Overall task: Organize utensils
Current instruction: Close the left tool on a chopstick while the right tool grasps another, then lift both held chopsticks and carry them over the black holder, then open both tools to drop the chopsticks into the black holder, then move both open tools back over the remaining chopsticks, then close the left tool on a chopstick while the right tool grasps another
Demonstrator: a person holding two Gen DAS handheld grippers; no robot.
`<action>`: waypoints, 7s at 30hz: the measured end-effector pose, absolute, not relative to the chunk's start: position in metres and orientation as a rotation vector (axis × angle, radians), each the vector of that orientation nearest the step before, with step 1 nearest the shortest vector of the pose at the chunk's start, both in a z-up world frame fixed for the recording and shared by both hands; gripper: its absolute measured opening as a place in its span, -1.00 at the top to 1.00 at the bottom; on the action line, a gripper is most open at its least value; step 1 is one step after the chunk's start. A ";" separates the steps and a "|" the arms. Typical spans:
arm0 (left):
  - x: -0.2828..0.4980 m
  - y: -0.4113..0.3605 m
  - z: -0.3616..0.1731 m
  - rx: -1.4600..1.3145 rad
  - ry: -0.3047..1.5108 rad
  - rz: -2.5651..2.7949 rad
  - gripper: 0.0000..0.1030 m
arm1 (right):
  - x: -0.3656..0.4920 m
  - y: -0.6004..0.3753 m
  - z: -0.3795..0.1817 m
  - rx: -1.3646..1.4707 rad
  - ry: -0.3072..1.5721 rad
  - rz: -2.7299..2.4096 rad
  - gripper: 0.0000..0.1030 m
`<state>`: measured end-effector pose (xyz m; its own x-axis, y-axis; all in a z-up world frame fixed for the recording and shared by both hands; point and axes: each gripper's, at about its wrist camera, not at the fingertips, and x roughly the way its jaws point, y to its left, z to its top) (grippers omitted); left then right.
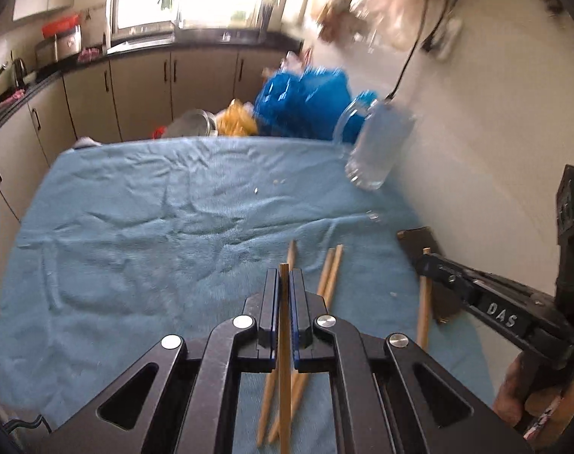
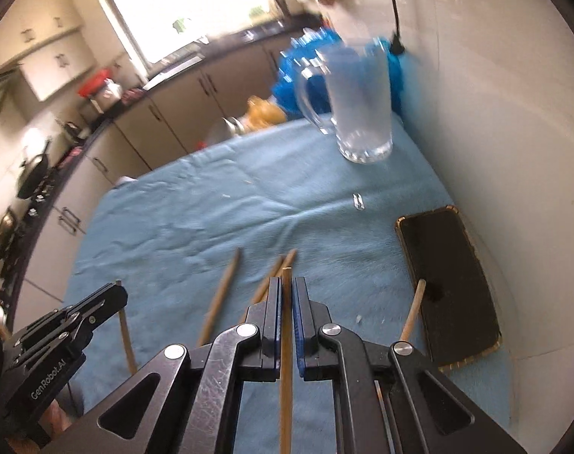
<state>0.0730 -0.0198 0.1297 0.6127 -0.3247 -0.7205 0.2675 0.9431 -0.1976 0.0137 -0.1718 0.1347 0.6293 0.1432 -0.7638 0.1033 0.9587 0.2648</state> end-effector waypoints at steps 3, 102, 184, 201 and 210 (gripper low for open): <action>0.033 -0.008 0.150 -0.085 0.771 -0.338 0.91 | -0.019 -0.158 0.152 0.287 0.835 0.057 0.89; -0.169 0.253 0.230 -0.268 0.371 0.163 -0.04 | -0.097 0.090 0.221 0.225 0.510 0.443 0.16; 0.093 -0.024 0.026 -0.009 1.127 -0.213 0.87 | -0.046 -0.200 0.045 0.380 0.942 -0.095 0.98; 0.003 0.012 0.027 0.011 1.077 -0.191 0.86 | -0.060 -0.212 0.046 0.424 0.941 -0.081 -0.18; -0.005 0.028 0.027 -0.088 1.115 -0.219 0.86 | -0.044 -0.187 0.041 0.320 1.004 -0.107 0.82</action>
<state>-0.0048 0.0285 0.0266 0.4216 -0.2190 -0.8799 0.1309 0.9749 -0.1799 -0.0438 -0.1868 0.0409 0.5363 0.0578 -0.8420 0.2347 0.9481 0.2146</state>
